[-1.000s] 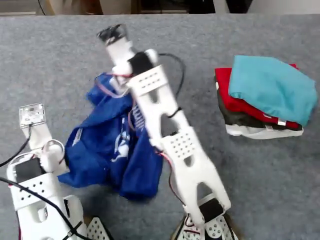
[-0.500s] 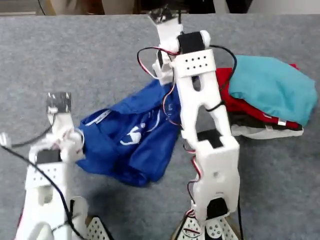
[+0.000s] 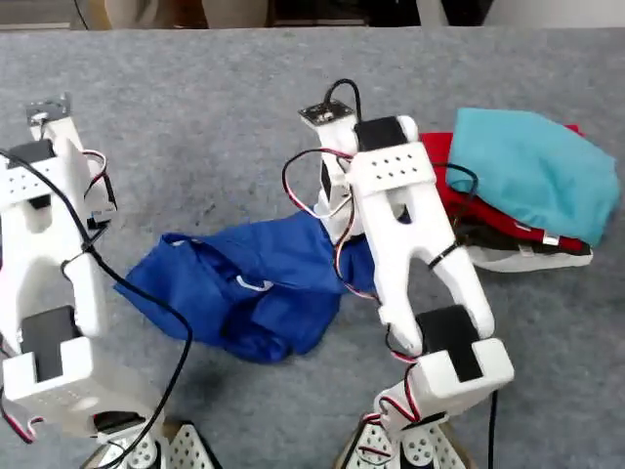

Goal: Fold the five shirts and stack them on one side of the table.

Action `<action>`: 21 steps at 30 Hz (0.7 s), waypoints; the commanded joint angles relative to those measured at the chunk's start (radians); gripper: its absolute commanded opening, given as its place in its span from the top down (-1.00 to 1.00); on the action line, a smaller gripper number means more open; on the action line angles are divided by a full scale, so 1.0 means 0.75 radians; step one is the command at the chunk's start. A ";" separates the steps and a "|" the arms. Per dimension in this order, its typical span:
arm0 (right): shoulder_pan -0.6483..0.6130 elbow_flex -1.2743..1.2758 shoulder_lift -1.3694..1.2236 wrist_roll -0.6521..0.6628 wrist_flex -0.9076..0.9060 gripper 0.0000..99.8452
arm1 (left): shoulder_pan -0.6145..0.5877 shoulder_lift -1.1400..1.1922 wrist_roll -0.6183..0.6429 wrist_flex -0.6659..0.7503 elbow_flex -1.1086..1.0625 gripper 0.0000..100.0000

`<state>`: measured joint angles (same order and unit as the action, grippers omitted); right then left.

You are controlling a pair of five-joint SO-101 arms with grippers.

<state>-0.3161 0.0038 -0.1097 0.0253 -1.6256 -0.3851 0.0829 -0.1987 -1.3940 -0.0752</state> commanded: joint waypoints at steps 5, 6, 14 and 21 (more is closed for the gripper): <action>0.005 0.007 -0.042 0.008 0.374 0.99 | 0.096 -0.271 -0.115 -0.223 -0.059 0.77; 0.005 0.005 -0.058 0.008 0.413 0.99 | 0.145 -0.312 -0.110 -0.223 -0.113 0.74; -0.001 -0.003 -0.075 -0.072 0.712 0.41 | 0.446 -0.296 0.137 0.174 -0.536 0.70; 0.003 -0.046 0.026 -0.010 0.485 0.06 | 0.432 -0.109 0.162 0.270 -0.505 0.71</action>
<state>-0.3176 0.0054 -0.1695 0.0023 -1.2083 -0.0583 -0.0245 -0.0959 -1.2344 -0.4818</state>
